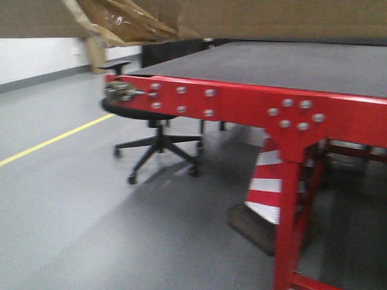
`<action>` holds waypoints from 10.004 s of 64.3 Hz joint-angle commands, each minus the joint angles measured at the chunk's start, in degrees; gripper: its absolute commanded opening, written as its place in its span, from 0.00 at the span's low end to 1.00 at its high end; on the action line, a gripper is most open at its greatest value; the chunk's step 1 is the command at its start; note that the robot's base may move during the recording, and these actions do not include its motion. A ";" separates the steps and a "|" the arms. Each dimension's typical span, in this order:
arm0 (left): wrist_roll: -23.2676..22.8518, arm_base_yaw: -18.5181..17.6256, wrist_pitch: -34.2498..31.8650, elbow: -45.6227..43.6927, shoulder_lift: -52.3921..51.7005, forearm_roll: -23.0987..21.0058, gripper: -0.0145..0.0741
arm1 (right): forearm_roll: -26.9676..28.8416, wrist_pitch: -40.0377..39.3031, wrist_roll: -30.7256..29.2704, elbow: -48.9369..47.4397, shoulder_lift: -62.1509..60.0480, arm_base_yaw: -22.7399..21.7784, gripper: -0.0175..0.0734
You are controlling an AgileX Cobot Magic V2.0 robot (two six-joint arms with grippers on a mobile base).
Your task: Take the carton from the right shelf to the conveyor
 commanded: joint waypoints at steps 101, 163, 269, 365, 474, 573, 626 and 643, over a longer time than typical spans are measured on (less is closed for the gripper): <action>0.21 -0.81 -1.88 -0.28 -0.89 -2.17 0.15 | -0.31 -3.48 -0.18 -0.16 -0.50 -0.01 0.12; 0.21 -0.81 -1.88 -0.28 -0.89 -2.17 0.15 | -0.31 -3.48 -0.18 -0.16 -0.50 -0.01 0.12; -1.31 15.57 -28.62 19.44 9.62 -1.27 0.73 | -1.73 -9.45 -0.31 -0.69 19.85 -0.13 0.83; 20.56 34.95 -40.46 65.48 -51.56 -21.43 0.18 | -9.67 -46.78 0.83 61.26 -33.32 -6.93 0.12; 20.56 36.27 -70.74 102.53 -75.50 -19.49 0.18 | -9.67 -58.93 0.83 70.98 -41.61 -6.93 0.12; 20.56 36.27 -71.34 102.53 -75.50 -19.49 0.18 | 3.33 -59.65 -12.98 98.90 -75.31 -21.10 0.12; 20.56 36.27 -71.34 102.53 -75.50 -19.49 0.18 | 3.33 -58.64 -12.98 98.90 -75.31 -21.10 0.12; 20.56 36.27 -71.34 102.53 -75.50 -19.49 0.18 | 3.33 -58.64 -12.98 98.90 -75.31 -21.10 0.12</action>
